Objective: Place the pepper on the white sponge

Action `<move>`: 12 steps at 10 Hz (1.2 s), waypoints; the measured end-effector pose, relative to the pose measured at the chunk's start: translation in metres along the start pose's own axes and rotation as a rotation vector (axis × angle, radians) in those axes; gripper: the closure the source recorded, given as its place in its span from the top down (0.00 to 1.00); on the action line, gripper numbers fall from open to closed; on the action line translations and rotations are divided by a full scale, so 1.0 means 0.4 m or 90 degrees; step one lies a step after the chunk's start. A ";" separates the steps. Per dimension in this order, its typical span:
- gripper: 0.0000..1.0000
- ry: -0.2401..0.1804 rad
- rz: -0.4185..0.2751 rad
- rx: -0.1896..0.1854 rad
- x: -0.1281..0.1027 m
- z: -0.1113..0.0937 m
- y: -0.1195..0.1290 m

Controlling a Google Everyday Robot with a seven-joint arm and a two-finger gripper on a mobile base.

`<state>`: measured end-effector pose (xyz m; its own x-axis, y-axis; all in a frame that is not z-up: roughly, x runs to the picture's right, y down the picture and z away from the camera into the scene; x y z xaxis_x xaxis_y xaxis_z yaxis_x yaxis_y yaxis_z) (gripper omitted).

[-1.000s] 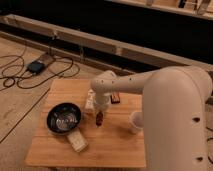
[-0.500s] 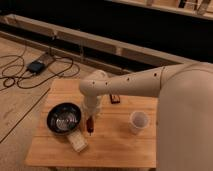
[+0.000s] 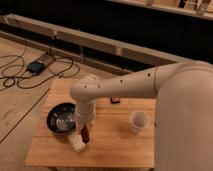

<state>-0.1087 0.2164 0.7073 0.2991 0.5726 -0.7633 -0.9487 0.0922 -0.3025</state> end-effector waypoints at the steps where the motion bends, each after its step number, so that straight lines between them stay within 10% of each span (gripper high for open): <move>1: 0.00 0.016 0.003 0.004 0.006 0.010 0.014; 12: 0.00 0.125 0.096 0.056 -0.006 0.129 0.071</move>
<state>-0.1415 0.2597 0.7300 0.1604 0.4174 -0.8945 -0.9867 0.0930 -0.1336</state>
